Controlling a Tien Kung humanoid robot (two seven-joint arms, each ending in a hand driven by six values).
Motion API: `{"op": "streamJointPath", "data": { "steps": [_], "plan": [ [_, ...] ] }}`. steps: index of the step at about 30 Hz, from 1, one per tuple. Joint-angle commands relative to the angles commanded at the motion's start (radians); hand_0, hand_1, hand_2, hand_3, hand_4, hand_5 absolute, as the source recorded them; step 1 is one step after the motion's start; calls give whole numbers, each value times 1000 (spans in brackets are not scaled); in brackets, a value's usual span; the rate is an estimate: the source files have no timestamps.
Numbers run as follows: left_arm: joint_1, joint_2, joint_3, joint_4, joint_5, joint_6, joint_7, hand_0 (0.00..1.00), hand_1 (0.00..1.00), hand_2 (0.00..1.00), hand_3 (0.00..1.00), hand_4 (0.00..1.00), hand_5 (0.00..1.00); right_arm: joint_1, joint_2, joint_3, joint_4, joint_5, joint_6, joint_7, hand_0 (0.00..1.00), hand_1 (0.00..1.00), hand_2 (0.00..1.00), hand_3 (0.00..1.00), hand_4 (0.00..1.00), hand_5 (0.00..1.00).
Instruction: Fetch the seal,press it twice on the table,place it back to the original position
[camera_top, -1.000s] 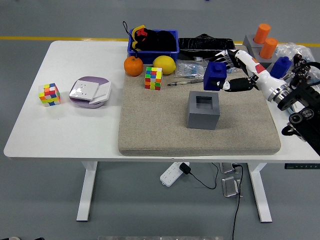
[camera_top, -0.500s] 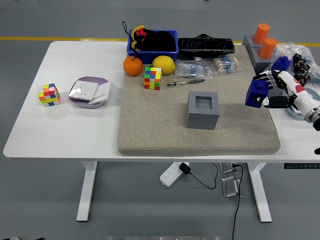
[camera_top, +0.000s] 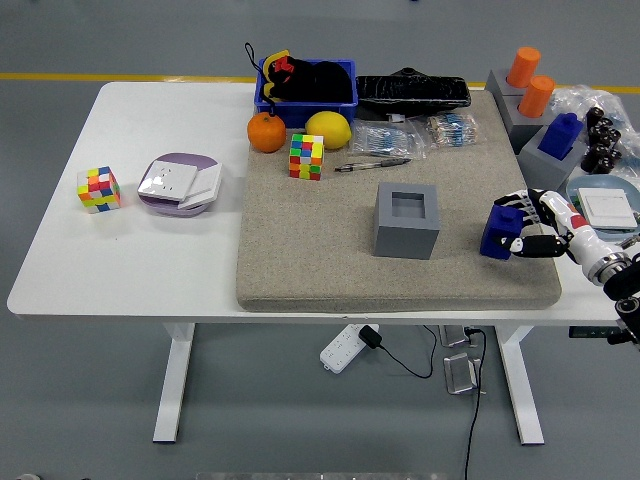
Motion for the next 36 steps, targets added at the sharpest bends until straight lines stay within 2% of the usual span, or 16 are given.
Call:
{"op": "streamJointPath", "data": {
  "steps": [12, 17, 24, 30, 32, 36],
  "plan": [
    [-3, 0, 7, -1, -6, 0, -3, 811, 783, 759, 797, 673, 427, 3, 2, -3, 1, 3, -5, 1, 540, 423, 434, 448, 668, 2],
    [-2, 0, 5, -1, -6, 0, -2, 810, 783, 759, 797, 673, 426, 5, -11, 7, 57, 7, -2, -2, 539, 421, 434, 447, 669, 2],
    [-4, 3, 8, -1, -10, 0, -4, 811, 784, 760, 797, 673, 426, 46, -27, 14, 172, 18, 8, -13, 538, 420, 433, 446, 671, 2],
    [-5, 4, 4, -1, -5, 1, -2, 810, 783, 759, 798, 673, 426, 109, -2, -17, 232, 42, 17, -20, 539, 420, 433, 447, 672, 2],
    [-5, 4, 6, -1, -7, 1, -3, 810, 783, 759, 798, 673, 426, 127, 11, -32, 232, 49, 20, -22, 538, 420, 432, 447, 673, 2],
    [-7, 5, 8, -2, -9, 1, -4, 810, 783, 759, 798, 673, 426, 163, 41, -79, 191, 59, 31, -27, 538, 420, 432, 447, 673, 2]
  ]
}}
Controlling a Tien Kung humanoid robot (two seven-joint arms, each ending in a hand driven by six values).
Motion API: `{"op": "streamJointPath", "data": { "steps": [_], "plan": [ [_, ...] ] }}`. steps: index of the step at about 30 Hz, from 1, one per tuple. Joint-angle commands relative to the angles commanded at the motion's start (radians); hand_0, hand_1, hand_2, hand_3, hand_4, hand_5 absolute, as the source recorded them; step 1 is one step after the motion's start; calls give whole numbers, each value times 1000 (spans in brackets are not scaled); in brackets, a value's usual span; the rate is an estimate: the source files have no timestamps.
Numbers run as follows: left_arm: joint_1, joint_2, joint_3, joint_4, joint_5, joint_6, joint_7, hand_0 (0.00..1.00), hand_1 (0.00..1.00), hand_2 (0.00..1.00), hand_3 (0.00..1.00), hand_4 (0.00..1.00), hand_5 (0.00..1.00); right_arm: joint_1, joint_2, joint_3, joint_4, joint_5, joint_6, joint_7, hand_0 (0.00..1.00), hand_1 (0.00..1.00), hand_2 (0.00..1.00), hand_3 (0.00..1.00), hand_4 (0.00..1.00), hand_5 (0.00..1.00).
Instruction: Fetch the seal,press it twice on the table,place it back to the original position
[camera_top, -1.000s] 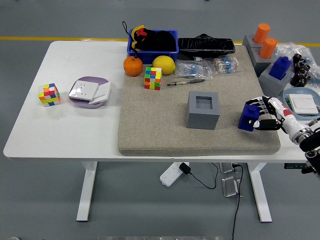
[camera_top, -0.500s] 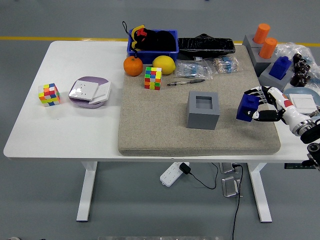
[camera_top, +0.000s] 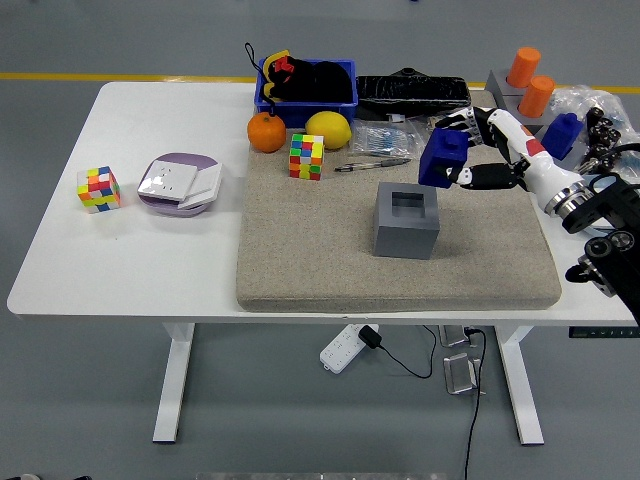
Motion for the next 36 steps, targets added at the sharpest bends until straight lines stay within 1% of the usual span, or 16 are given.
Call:
{"op": "streamJointPath", "data": {
  "steps": [6, 10, 19, 31, 36],
  "plan": [
    [1, 0, -11, 0, 12, 0, 5, 810, 783, 760, 797, 673, 426, 44, 23, -85, -68, 20, 4, 3, 541, 421, 432, 451, 674, 2],
    [-1, 0, -11, 0, 13, 0, 6, 810, 783, 759, 797, 673, 425, 58, 32, -115, -94, 27, 5, 5, 539, 420, 432, 452, 675, 2],
    [-2, -1, -8, -1, 12, 0, 4, 810, 783, 759, 796, 673, 426, 66, 34, -138, -118, 38, 6, 4, 541, 420, 433, 452, 677, 2],
    [-2, 0, -9, -1, 12, 0, 4, 810, 783, 760, 798, 673, 426, 64, 31, -149, -118, 39, 11, -1, 541, 420, 433, 454, 681, 2],
    [-2, -1, -10, -1, 13, 1, 4, 811, 783, 760, 797, 673, 426, 66, 32, -155, -128, 41, 8, 1, 542, 421, 434, 454, 681, 2]
  ]
}}
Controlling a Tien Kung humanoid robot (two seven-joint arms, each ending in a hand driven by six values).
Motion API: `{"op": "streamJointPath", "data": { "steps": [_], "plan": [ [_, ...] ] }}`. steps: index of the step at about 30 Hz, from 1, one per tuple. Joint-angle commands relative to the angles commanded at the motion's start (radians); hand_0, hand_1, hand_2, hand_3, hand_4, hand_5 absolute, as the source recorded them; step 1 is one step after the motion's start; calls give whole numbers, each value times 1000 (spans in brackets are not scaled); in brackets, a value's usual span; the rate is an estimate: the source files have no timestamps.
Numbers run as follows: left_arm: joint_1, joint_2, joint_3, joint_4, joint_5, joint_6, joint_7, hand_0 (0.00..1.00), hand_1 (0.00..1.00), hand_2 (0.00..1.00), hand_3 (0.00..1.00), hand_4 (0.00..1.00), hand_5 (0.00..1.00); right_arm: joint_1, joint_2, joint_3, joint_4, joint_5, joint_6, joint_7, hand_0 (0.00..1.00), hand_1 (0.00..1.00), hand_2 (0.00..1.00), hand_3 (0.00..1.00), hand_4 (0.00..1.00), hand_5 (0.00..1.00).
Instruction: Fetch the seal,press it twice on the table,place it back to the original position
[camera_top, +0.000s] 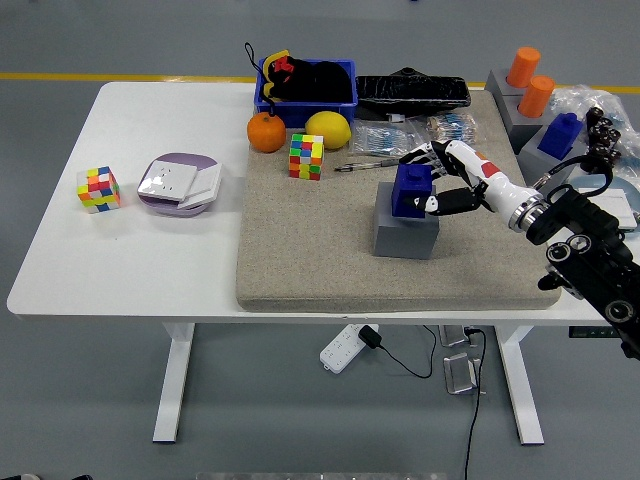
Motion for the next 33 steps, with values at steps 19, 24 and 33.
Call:
{"op": "streamJointPath", "data": {
  "steps": [19, 24, 33],
  "plan": [
    [-2, 0, -1, 0, 3, -1, 1, 811, 783, 759, 796, 673, 425, 14, 8, -28, -27, 34, 18, 17, 611, 546, 564, 600, 754, 2],
    [-1, 0, 0, 0, 3, -1, 1, 810, 783, 760, 797, 674, 425, 16, 10, -28, -31, 33, 21, 20, 679, 695, 710, 740, 885, 2],
    [0, 0, -2, 0, 5, -1, 1, 811, 783, 760, 799, 675, 424, 17, 12, -22, -34, 41, 6, 37, 845, 875, 864, 892, 998, 2]
  ]
}}
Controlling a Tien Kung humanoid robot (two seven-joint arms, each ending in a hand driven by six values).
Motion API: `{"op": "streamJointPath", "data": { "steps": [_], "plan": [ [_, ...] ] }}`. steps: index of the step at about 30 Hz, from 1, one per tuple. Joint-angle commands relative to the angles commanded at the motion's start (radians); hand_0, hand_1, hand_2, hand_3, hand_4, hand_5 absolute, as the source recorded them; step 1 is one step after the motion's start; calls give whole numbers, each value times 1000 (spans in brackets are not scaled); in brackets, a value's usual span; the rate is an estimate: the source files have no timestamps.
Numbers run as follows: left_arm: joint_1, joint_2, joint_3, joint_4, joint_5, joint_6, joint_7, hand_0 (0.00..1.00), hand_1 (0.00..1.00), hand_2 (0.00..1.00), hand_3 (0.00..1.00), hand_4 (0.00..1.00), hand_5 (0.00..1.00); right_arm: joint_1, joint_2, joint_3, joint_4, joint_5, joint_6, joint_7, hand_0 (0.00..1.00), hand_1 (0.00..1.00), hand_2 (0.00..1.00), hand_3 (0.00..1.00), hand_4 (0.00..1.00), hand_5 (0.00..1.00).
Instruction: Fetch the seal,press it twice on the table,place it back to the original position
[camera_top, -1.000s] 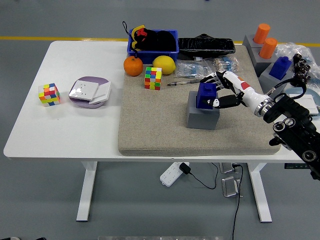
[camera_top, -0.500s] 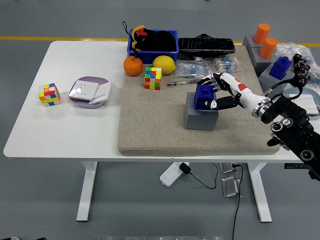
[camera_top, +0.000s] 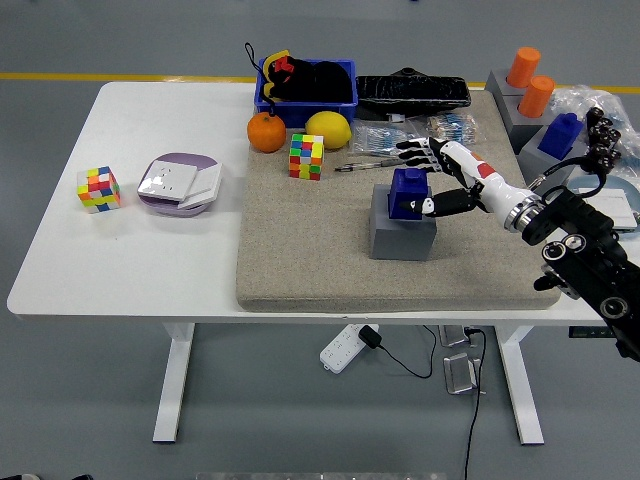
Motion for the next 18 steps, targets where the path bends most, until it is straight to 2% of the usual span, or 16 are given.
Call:
{"op": "streamJointPath", "data": {
  "steps": [4, 5, 10, 11, 16, 17, 18],
  "plan": [
    [0, 0, 0, 0, 0, 0, 0, 811, 783, 760, 799, 675, 424, 0, 0, 5, 1, -2, 7, -3, 845, 875, 864, 892, 998, 2],
    [-1, 0, -1, 0, 1, 0, 1, 811, 783, 760, 797, 675, 425, 0, -1, 6, 2, -5, 11, -6, 859, 888, 874, 906, 998, 80],
    [-1, 1, 1, 0, -1, 0, 0, 811, 783, 760, 797, 675, 425, -4, -8, 23, 11, -34, 43, -32, 859, 888, 874, 906, 998, 80],
    [-1, 0, 1, 0, -1, 0, -1, 812, 783, 760, 797, 675, 424, -5, -9, 26, 12, -36, 44, -33, 930, 939, 930, 969, 998, 322],
    [-1, 0, 3, 0, -4, -1, -1, 812, 783, 760, 797, 675, 424, -20, -31, 58, 25, -59, 61, -48, 930, 939, 930, 969, 998, 322],
    [-1, 0, 3, 0, -6, -1, -2, 810, 784, 760, 797, 675, 424, -30, -43, 71, 34, -68, 72, -56, 989, 978, 963, 998, 998, 417],
    [-1, 0, 4, 0, -7, 0, -3, 810, 784, 760, 797, 675, 424, -37, -51, 79, 40, -73, 79, -61, 989, 978, 963, 998, 998, 417]
  ]
}}
